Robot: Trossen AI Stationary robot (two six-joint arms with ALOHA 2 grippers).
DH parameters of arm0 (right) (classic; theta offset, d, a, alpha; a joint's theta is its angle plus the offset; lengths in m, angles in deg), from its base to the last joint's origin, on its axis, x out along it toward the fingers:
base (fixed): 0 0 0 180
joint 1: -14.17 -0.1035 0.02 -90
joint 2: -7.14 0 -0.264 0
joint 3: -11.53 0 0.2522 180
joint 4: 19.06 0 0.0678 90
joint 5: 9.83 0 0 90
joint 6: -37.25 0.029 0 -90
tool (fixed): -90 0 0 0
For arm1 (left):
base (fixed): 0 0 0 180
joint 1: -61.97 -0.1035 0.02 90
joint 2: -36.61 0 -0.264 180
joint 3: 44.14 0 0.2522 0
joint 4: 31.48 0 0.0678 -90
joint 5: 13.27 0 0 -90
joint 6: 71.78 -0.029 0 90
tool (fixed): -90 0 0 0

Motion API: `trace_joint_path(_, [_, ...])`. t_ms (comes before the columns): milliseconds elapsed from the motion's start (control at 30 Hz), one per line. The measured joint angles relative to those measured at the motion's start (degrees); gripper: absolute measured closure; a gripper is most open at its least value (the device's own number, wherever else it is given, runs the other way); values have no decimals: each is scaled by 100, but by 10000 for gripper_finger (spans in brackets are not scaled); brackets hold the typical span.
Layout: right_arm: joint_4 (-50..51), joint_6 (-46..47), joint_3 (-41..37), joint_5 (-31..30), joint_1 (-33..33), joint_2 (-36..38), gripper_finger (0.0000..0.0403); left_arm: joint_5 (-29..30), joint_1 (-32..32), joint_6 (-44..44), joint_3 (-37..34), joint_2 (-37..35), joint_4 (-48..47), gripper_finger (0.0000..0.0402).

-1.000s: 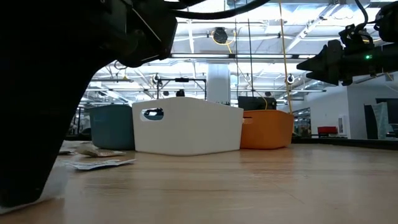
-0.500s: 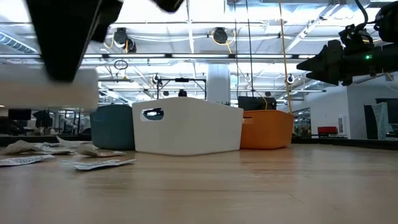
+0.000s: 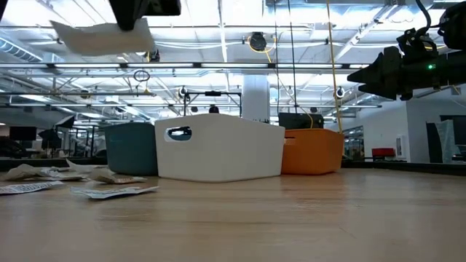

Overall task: Pick & Place First Aid Supplies
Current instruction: Put the green bandage pack into the orange bin

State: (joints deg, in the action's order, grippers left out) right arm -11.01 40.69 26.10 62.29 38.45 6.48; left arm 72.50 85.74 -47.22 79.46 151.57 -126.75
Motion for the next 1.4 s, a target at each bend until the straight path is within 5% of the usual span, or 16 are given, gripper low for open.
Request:
trace_joint_path(200, [1, 0, 0, -1, 0, 0, 26, -26, -386, -398, 0, -290, -75, 401])
trace_joint_path(933, [1, -1, -1, -1, 0, 0, 26, 648, -3395, -2817, 0, -790, -844, 402])
trace_joint_path(1400, [-1, -1, 0, -1, 1, 0, 26, 569, -3919, -2821, 40, -220, 531, 402])
